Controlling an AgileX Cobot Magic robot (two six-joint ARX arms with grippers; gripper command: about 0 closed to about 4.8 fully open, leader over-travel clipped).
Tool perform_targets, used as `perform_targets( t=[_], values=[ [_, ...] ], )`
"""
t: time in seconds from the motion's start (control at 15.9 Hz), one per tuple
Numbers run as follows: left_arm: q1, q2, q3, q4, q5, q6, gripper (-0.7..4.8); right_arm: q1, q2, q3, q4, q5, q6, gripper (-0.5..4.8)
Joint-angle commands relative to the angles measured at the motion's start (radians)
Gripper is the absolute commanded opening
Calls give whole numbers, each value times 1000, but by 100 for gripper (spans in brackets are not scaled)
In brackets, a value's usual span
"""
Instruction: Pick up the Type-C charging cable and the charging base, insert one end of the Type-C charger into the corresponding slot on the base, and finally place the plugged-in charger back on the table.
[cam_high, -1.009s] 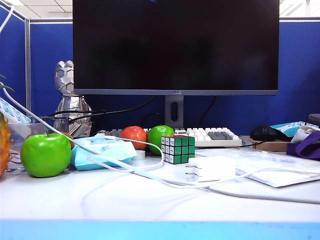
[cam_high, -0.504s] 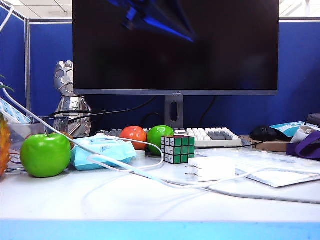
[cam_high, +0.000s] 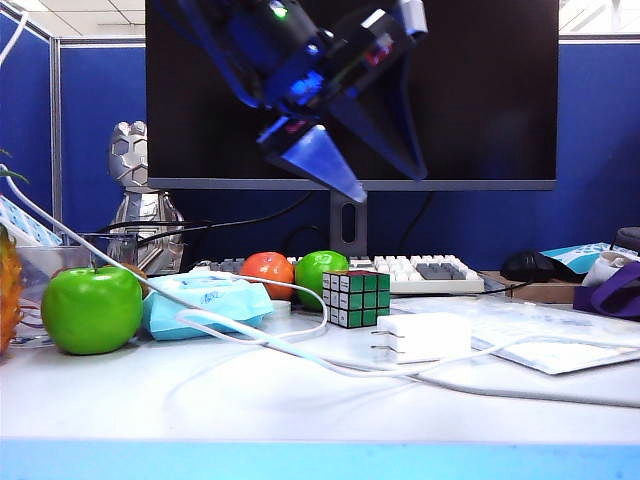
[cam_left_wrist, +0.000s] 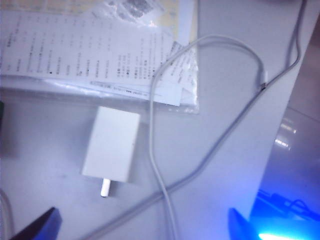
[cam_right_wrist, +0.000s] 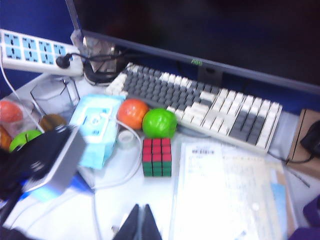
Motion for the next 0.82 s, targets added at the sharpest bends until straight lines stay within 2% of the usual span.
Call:
perform_targets(
  t=[0.06,0.19,0.25,0.38,0.5,0.82],
  values=[
    [-2,100,155,-84,5,55,479,-1,-1,8,-2,-6,-3,-1],
    [-2,186,254,-130,-2,71,479,-1,-1,8,-2,-6,-3,-1],
    [-2,262,322,-185,-17,129,479,-1,-1,8,-2,-6,-3,-1],
    [-2,327,343,-208,-18,200,479,-1,-1,8,-8,-6,-3,-1],
    [-3,420,343,-157,-35,215,479,-1,-1,8,-53,-33,-3,-1],
    [-11,454,343,-119,-64,232,479,-1,0,6,-73,-32,-3,-1]
  ],
)
